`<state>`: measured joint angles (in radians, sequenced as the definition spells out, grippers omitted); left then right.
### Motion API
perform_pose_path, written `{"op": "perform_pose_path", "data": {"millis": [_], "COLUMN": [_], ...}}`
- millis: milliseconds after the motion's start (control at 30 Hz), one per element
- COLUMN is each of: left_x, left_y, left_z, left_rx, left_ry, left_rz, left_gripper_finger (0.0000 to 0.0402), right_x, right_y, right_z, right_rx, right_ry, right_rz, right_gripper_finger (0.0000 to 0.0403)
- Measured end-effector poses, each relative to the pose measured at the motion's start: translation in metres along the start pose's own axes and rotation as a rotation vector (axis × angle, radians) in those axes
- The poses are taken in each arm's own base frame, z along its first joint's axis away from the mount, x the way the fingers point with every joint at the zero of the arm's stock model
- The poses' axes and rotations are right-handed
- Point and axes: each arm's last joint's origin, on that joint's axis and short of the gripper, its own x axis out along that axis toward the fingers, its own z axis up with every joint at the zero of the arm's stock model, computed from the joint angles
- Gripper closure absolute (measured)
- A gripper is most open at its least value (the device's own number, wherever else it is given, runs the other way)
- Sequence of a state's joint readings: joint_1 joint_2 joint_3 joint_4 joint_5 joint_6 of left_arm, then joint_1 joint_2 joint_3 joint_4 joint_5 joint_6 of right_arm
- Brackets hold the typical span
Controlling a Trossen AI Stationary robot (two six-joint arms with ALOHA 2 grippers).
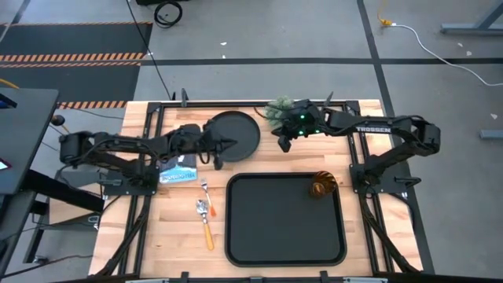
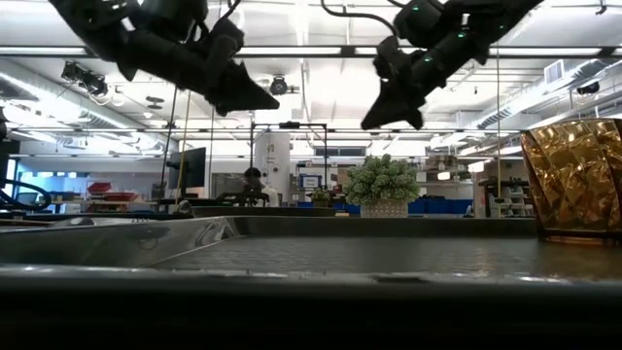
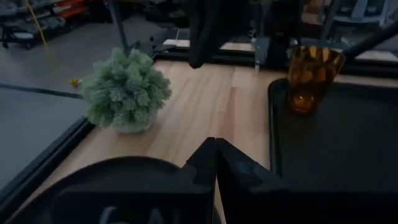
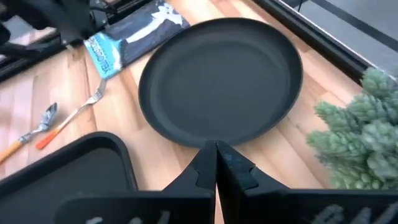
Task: Pick and place plate/cup/fork/spoon on tray
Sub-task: Put the black plate on the black tray
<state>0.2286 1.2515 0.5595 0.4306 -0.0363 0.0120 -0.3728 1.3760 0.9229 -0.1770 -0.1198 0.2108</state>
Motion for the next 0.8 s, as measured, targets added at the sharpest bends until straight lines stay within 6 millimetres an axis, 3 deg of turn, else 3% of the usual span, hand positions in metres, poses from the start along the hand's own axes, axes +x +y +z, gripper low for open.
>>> {"op": "perform_pose_path", "data": {"millis": [367, 633, 800], "left_x": [-0.025, -0.037, -0.04], "left_y": [0.031, 0.055, 0.07], "left_z": [-0.03, -0.054, -0.062], "left_rx": [-0.18, -0.399, -0.487], "left_ry": [-0.139, -0.082, -0.02], "left_rz": [0.011, 0.12, 0.203], "left_gripper_finger": [0.0374, 0.0371, 0.0335], "right_x": [0.044, 0.067, 0.074], "right_y": [0.012, 0.01, 0.008], "right_z": [0.014, 0.021, 0.022], "right_rx": [-0.14, -0.196, -0.28], "right_ry": [0.087, 0.192, 0.212], "right_rz": [-0.027, -0.142, -0.17], "right_gripper_finger": [0.0396, 0.039, 0.0388]}}
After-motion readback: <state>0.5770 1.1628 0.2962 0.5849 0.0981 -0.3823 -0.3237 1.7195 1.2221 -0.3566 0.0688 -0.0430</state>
